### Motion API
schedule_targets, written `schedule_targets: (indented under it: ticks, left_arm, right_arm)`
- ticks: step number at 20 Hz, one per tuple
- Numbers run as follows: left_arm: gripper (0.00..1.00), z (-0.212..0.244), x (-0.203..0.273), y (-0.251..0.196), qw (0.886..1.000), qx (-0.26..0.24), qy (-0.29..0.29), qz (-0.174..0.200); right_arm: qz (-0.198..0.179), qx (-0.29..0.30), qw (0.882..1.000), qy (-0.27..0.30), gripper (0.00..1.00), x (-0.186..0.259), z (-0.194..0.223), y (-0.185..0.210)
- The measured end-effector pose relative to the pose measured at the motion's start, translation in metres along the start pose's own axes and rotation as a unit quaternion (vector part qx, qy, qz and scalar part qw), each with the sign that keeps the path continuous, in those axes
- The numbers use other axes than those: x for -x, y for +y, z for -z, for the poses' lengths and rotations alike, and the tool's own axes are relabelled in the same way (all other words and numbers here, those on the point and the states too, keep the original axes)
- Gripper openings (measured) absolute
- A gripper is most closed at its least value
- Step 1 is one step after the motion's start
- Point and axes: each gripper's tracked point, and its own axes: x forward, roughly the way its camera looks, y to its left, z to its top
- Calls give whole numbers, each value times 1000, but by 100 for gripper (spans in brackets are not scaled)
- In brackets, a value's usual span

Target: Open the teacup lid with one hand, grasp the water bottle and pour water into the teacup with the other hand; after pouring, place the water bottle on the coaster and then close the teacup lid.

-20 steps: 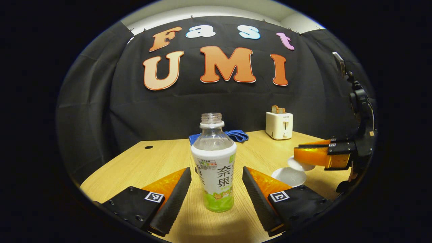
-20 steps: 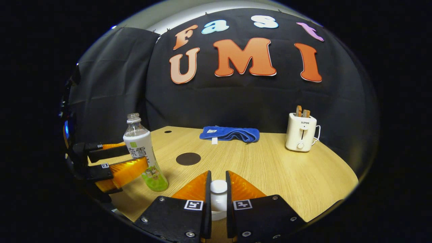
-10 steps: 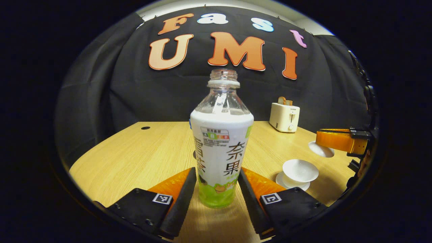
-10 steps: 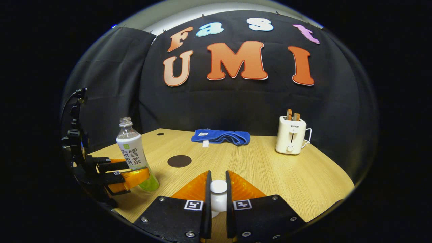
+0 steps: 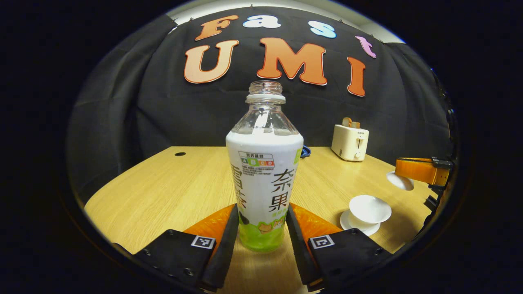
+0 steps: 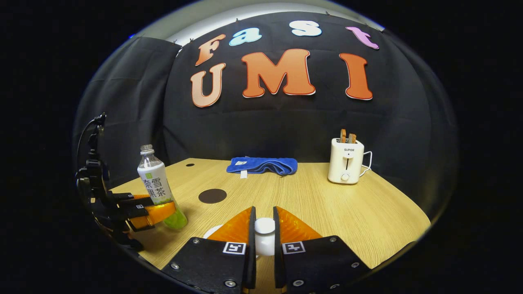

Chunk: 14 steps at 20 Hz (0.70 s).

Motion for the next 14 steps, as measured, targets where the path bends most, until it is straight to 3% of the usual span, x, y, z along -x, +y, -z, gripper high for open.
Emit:
schedule_targets:
  ticks: [8, 14]
  left_arm:
    - [64, -14, -1, 5, 992, -120, 4, -35]
    - [63, -17, -4, 13, 964, -255, -4, -71]
  right_arm:
    - [13, -6, 1000, -13, 18, 8, -9, -18]
    - [25, -7, 1000, -10, 18, 13, -3, -33]
